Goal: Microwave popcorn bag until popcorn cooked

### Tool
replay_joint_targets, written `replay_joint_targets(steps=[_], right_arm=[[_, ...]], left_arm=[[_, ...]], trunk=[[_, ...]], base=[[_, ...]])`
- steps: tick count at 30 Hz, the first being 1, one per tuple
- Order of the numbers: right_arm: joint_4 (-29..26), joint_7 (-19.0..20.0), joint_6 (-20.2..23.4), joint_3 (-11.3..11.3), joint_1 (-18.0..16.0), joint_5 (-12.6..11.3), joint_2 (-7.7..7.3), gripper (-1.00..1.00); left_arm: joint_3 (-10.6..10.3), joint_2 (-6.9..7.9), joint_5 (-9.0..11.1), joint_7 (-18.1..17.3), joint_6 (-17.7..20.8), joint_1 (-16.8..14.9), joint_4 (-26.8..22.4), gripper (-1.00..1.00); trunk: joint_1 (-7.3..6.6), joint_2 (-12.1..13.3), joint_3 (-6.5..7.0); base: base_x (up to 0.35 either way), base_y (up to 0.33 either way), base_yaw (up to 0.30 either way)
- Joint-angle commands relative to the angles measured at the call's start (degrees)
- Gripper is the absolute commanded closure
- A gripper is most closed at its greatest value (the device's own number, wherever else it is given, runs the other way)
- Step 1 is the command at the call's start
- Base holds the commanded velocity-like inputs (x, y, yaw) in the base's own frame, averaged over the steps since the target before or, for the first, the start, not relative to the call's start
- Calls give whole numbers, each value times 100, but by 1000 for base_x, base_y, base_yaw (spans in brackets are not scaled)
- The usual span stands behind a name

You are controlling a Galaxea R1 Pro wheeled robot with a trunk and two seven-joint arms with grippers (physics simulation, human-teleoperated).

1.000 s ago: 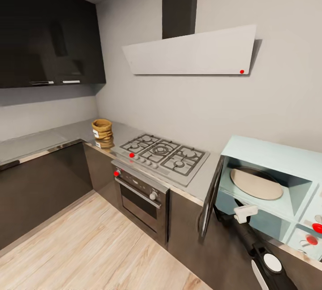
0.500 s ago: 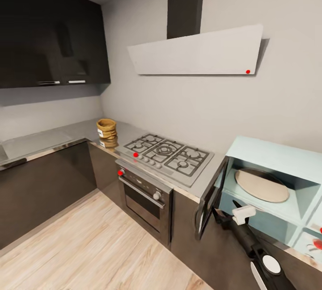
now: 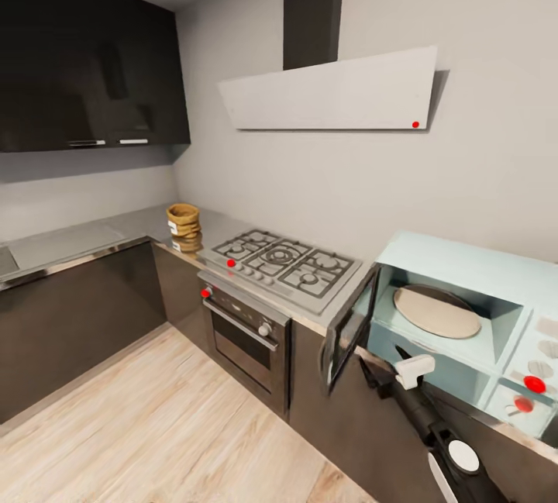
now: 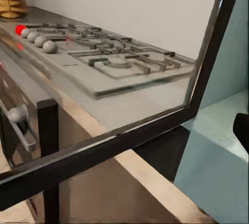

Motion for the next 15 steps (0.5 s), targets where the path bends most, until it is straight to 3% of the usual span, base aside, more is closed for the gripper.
replay_joint_targets(steps=[1,5,8,12,13,15], right_arm=[[3,9,-17,4,-5,-5,-4,-100],[3,8,-9,10,-5,-2,-4,-100],[273,-9,-8,6,-5,3,-4,-100],[1356,-24,-19,3,-5,4,-4,-100],[2106,-26,-29,3,-5,4,-4,-100],[2761,-26,-34,4,-5,4,-4,-100]], left_arm=[[8,-2,5,19,-3,-3,0,-100],[8,1,5,19,4,-3,2,-100],[41,24,17,19,6,-3,2,-100],[218,96,22,19,6,-3,1,-100],[321,109,26,19,6,-3,2,-100],[371,112,26,19,6,-3,2,-100]], trunk=[[-1,-10,-11],[-1,-10,-11],[-1,-10,-11],[-1,-10,-11],[-1,-10,-11],[-1,-10,-11]], base=[[-309,-108,0],[-330,1,0],[-279,183,0],[-111,295,0],[-15,329,0],[-6,332,0]])
